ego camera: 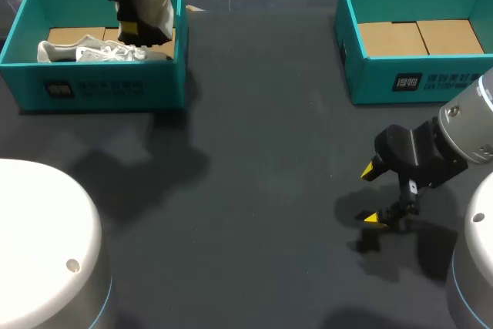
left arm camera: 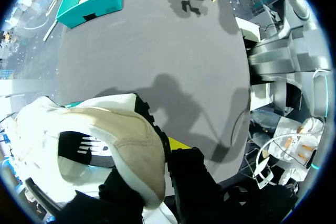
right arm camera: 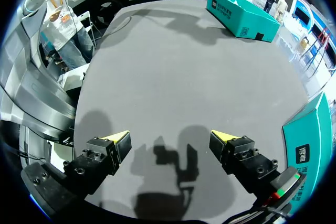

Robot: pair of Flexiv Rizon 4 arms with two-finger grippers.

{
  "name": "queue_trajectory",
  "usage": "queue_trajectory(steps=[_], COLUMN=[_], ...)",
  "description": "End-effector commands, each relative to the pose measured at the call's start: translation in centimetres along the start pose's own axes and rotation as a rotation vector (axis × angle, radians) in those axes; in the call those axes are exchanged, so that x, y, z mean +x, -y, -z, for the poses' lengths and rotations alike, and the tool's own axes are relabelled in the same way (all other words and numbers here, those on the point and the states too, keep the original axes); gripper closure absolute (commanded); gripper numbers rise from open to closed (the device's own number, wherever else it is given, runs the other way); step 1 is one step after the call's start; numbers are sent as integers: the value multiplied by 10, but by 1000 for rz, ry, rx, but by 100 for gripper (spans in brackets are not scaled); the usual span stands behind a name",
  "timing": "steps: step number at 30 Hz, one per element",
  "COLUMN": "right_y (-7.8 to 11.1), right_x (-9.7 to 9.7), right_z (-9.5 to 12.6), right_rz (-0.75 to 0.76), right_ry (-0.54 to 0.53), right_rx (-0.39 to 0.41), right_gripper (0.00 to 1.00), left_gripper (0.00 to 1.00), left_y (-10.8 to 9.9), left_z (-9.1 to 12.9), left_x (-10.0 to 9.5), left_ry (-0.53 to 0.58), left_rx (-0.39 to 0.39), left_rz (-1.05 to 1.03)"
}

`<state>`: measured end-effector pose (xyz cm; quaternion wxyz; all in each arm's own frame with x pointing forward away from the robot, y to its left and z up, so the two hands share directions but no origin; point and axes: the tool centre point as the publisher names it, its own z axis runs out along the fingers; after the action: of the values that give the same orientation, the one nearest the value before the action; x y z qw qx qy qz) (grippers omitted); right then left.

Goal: Take the shoe out of the shoebox, open the shoe tongue, remove and reinsert the insole, then place the shoe into the shoebox

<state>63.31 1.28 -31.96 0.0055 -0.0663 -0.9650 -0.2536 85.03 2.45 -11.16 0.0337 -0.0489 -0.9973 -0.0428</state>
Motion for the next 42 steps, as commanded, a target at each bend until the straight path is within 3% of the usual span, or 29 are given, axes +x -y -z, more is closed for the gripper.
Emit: queue_trajectory(steps=[1,8,10,16,21,24,40,42], right_y=[0,0,0,0,0,0,0,0], right_x=[2,2,2,2,2,2,2,2], right_z=[0,0,0,0,0,0,0,0], right_rz=[-1,-1,-1,-1,-1,-1,-1,-1], right_ry=[3,3,3,3,3,3,3,3], right_rx=[2,2,2,2,2,2,2,2], right_gripper=[0,0,0,0,0,0,0,0], left_gripper=[100,100,100,100,100,100,100,100], left_y=[-7,-7,-13,-68,-113,-139,-139,-150], left_z=[2,2,-4,-7,-5,-2,-2,-7], left_x=[0,0,-5,-50,-91,-111,-111,-120], left_ry=[0,0,-12,-50,-45,-38,-38,-27], left_rx=[13,13,47,121,51,-39,-39,-42], left_rz=[-2,-2,2,22,31,22,22,31])
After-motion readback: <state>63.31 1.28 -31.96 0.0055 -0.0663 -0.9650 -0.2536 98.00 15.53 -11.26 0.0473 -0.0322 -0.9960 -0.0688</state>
